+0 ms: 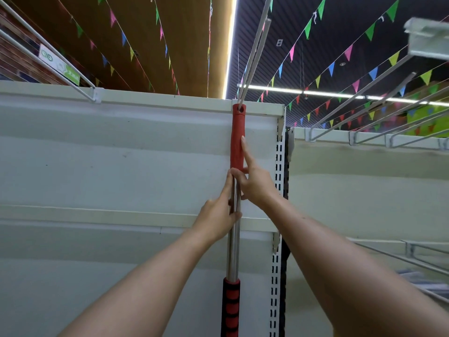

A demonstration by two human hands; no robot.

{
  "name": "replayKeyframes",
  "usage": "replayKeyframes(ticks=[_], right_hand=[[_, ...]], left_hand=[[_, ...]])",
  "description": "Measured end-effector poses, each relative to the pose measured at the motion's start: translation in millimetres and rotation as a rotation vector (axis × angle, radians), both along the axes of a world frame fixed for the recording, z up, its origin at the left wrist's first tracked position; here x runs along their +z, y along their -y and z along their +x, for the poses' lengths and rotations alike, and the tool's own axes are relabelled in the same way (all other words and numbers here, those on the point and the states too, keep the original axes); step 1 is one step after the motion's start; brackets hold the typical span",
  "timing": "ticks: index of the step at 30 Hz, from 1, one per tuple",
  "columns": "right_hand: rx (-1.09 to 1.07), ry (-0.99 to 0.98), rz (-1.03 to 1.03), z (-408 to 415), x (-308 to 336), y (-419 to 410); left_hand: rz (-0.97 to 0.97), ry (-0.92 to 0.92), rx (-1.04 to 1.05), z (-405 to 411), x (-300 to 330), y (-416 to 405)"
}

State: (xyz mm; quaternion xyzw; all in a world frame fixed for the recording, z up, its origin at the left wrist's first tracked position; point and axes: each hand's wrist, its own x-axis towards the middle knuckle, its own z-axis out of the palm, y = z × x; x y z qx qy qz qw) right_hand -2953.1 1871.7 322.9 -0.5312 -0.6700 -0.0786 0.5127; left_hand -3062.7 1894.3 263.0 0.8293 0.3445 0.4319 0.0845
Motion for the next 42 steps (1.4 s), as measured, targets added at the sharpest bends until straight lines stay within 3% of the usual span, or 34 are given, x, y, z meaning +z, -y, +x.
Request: replayKeyframes(ticks=[7, 14, 20, 27, 33, 42], right_hand=[[-0.054, 0.031, -0.011, -0.2, 0.6, -1.8], [-0.042, -0.001, -0.032, -1.5, 2.1, 1.1], [0.111, -0.101, -0.151, 2.5, -9.1, 9.5], [0.095, -0.109, -0.124, -0.2, -28.2, 11.1], [0.19, -0.229, -0.241, -0.3, -90.6, 16.2], [0.116, -0.211, -0.105, -2.0, -134.0, 10.5]], left_hand=[[0.032, -0.068, 0.072, 1.8, 0.5, -5.1], [0.009, -0.014, 0.064, 3.6, -0.2, -4.6], [-0.019, -0.028, 0.023, 0.2, -15.0, 3.5], [-0.044, 0.062, 0.03, 3.0, -25.3, 1.2], [-0.087, 0.156, -0.049, -1.7, -48.1, 1.2], [-0.076, 0.177, -0.072, -5.7, -85.4, -0.2]])
